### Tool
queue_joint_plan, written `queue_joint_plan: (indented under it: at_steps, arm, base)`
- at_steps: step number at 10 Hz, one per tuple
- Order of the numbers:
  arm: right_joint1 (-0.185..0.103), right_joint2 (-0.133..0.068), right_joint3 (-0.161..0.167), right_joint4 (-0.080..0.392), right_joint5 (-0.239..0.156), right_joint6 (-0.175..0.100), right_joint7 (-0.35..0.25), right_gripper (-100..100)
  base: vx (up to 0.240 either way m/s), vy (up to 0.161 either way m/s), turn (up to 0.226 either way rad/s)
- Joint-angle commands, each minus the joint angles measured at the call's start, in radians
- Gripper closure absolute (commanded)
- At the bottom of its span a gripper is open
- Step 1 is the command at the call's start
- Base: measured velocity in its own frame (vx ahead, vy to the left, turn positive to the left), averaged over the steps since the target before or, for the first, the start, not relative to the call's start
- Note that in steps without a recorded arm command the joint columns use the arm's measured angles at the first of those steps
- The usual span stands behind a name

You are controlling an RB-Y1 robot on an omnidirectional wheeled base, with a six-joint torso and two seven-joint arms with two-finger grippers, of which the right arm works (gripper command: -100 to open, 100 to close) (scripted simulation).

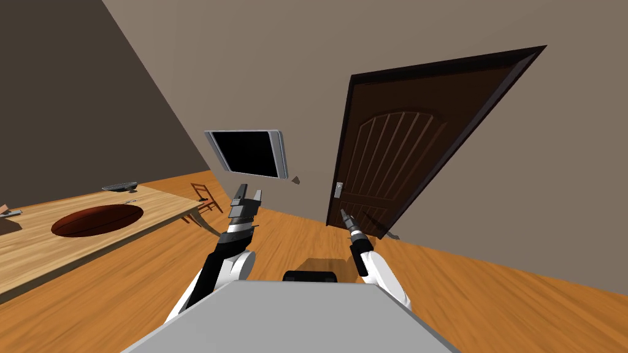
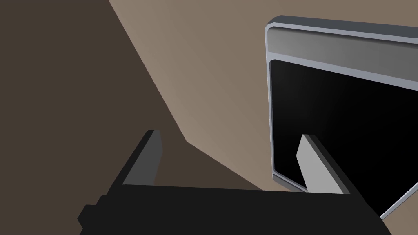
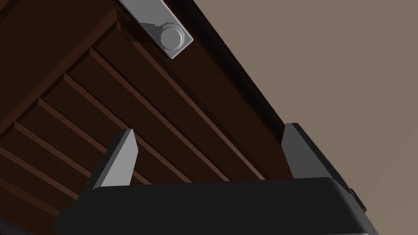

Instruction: Pull the door open

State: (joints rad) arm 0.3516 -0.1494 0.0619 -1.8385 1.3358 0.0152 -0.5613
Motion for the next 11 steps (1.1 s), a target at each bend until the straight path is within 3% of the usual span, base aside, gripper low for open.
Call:
queue_joint_plan:
  at_steps: [1, 2, 3, 4, 5, 6, 7, 8, 10, 11]
  arm:
    - [-0.002, -0.005, 0.0, 0.019, 0.05, 0.027, -0.026, -100]
    - [-0.002, -0.005, 0.0, 0.019, 0.068, 0.027, -0.026, -100]
    - [-0.007, -0.008, 0.001, 0.034, 0.105, 0.045, -0.042, -100]
    - [-0.007, -0.008, 0.001, 0.034, 0.109, 0.045, -0.042, -100]
    - [-0.011, -0.011, 0.002, 0.049, 0.15, 0.063, -0.058, -100]
    - [-0.011, -0.011, 0.002, 0.049, 0.151, 0.063, -0.058, -100]
    - [-0.016, -0.014, 0.002, 0.064, 0.181, 0.08, -0.073, -100]
    - [-0.016, -0.014, 0.002, 0.064, 0.191, 0.08, -0.073, -100]
    - [-0.024, -0.019, 0.004, 0.092, 0.269, 0.114, -0.103, -100]
    - [-0.024, -0.019, 0.004, 0.092, 0.269, 0.114, -0.103, -100]
  base:
    - [0.075, -0.005, 0.04]
    - [0.056, -0.003, 0.012]
    - [0.053, -0.006, 0.019]
    - [0.045, -0.011, 0.011]
    - [0.055, -0.012, 0.022]
    - [0.049, -0.005, 0.014]
    - [0.059, 0.003, 0.019]
    - [0.045, 0.0, 0.011]
    - [0.064, -0.004, 0.027]
    - [0.066, -0.007, 0.009]
